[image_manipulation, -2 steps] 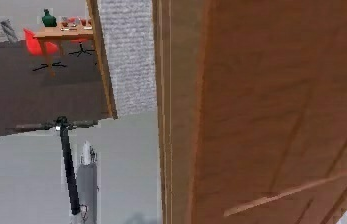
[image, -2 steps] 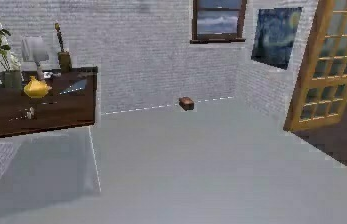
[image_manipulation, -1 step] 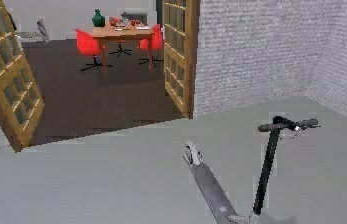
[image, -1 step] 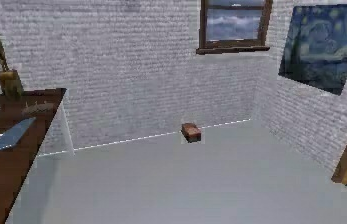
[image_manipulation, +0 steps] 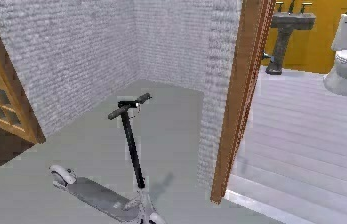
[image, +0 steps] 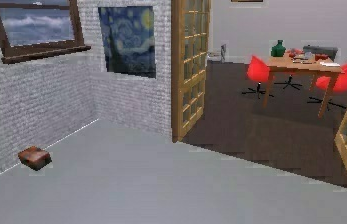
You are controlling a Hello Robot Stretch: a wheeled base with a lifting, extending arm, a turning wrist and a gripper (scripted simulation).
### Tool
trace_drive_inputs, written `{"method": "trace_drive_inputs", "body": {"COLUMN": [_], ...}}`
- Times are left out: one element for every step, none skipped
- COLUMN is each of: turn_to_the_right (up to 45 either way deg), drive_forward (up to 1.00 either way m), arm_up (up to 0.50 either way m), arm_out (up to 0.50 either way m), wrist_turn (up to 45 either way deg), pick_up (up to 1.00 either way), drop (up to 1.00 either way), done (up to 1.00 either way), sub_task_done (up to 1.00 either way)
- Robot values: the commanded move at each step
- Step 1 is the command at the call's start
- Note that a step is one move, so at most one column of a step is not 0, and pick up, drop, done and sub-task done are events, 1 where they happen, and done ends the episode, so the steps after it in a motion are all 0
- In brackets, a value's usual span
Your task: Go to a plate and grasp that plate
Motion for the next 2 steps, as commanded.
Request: {"method": "trace_drive_inputs", "body": {"turn_to_the_right": [3.0, 0.0], "drive_forward": [0.0, 0.05], "arm_up": [0.0, 0.0], "arm_out": [0.0, 0.0], "wrist_turn": [0.0, 0.0], "pick_up": [0.0, 0.0], "drop": [0.0, 0.0], "done": [0.0, 0.0], "sub_task_done": [0.0, 0.0]}}
